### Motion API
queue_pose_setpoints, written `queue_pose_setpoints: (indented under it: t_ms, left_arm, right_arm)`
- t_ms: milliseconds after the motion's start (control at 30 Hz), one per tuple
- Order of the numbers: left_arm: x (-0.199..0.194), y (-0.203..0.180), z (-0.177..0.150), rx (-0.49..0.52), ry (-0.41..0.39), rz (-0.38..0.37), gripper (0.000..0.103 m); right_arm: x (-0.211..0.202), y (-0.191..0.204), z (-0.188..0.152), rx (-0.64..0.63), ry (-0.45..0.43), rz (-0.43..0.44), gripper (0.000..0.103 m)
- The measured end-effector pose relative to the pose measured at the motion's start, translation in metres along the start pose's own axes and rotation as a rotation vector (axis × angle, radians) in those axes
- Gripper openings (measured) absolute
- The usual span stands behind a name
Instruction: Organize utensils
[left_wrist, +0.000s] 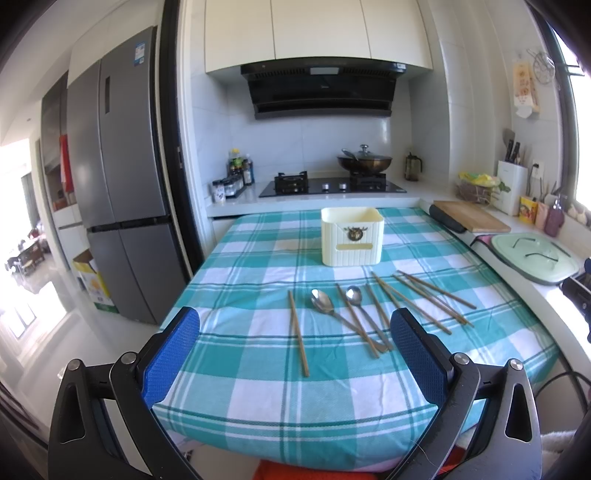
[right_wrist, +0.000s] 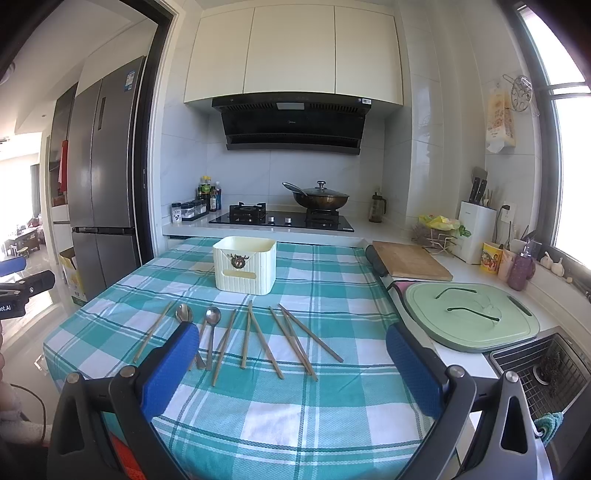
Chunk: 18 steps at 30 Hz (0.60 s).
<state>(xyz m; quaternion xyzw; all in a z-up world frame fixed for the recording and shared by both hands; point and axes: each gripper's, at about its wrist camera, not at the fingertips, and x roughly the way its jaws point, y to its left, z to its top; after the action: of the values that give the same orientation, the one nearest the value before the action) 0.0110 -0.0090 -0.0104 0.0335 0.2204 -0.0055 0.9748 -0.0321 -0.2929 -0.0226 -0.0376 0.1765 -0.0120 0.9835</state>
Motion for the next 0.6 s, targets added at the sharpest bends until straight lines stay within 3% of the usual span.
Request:
queue_pose_setpoints:
  t_ms: [600]
  left_arm:
    - [0.0013,0.0010,0.0004,-0.003,0.003,-0.002,0.103]
  right_arm:
    - [0.0017,-0.0056,0.0012,0.006,-0.003,0.000,0.103]
